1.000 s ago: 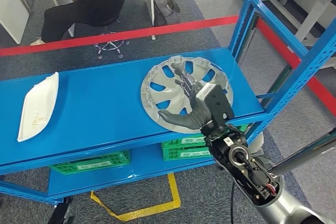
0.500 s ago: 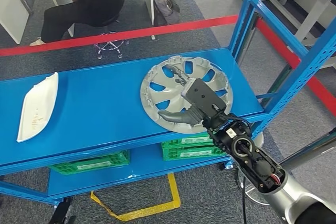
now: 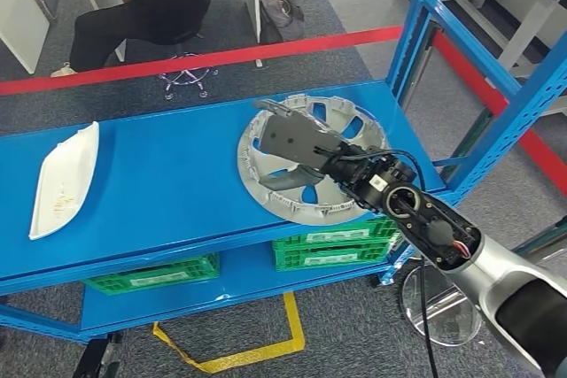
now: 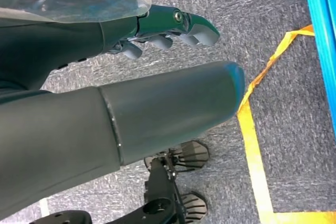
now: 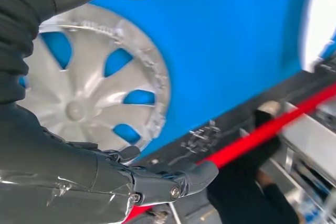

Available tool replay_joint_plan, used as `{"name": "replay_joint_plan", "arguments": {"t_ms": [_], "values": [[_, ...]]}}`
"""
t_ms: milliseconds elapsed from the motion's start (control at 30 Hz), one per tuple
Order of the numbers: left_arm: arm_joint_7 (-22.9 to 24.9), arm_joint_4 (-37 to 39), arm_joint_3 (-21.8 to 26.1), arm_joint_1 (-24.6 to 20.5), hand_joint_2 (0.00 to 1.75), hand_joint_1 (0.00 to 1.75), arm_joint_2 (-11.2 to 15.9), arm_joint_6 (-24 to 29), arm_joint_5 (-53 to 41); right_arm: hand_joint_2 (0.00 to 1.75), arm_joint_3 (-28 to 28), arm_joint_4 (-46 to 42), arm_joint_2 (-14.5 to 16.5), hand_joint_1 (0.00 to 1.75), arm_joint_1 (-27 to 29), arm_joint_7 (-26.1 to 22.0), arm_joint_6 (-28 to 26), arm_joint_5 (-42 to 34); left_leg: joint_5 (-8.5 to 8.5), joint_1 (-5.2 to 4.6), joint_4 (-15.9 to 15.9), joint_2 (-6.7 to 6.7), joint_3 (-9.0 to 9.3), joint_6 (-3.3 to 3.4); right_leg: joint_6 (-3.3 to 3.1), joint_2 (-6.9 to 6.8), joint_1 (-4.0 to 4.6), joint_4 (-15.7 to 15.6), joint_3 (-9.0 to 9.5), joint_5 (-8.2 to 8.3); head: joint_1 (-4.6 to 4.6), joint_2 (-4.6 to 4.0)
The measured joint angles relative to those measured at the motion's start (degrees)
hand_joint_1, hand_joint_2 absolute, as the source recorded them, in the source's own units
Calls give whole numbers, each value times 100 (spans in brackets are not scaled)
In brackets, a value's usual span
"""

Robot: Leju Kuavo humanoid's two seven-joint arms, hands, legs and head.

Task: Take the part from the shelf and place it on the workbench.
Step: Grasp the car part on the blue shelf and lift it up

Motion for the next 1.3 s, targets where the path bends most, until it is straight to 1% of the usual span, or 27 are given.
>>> {"name": "replay_joint_plan", "arguments": {"t_ms": [100,167,433,600,767,900,1033,1300], "values": [[0,0,0,32,0,0,5,0,32,175,265,34,-145,0,-167,356,164,-38,0,0,0,0,0,0,0,0,0,-1,-1,0,1,0],[0,0,0,56,0,0,9,1,46,175,410,40,-230,0,-237,504,212,-64,0,0,0,0,0,0,0,-1,0,-1,-1,0,1,0],[-7,0,15,123,0,0,28,51,136,175,911,10,-636,0,-383,1171,240,-304,0,1,0,0,1,0,0,0,0,-1,-1,0,1,0],[-23,0,56,154,0,0,54,56,163,175,1148,-32,-839,0,-393,1292,236,-336,0,1,0,0,1,0,0,0,0,-1,-1,0,1,0],[-68,0,113,167,0,0,62,70,201,175,1380,-58,-1003,0,-364,1552,199,-339,0,1,0,1,1,0,0,0,0,-1,-2,0,0,0],[-85,0,150,192,0,0,72,87,229,175,1527,-108,-1165,0,-224,1626,256,-60,0,1,0,0,1,0,0,0,0,-1,-3,0,1,0],[-102,0,198,212,0,0,85,103,236,175,1618,-154,-1317,0,-104,1632,429,282,0,1,0,1,1,0,0,1,0,-2,-3,0,0,0],[-107,0,272,222,0,0,91,120,224,175,1690,-173,-1468,0,33,1638,751,756,0,1,0,1,2,0,0,1,0,-2,-3,0,0,0]]}}
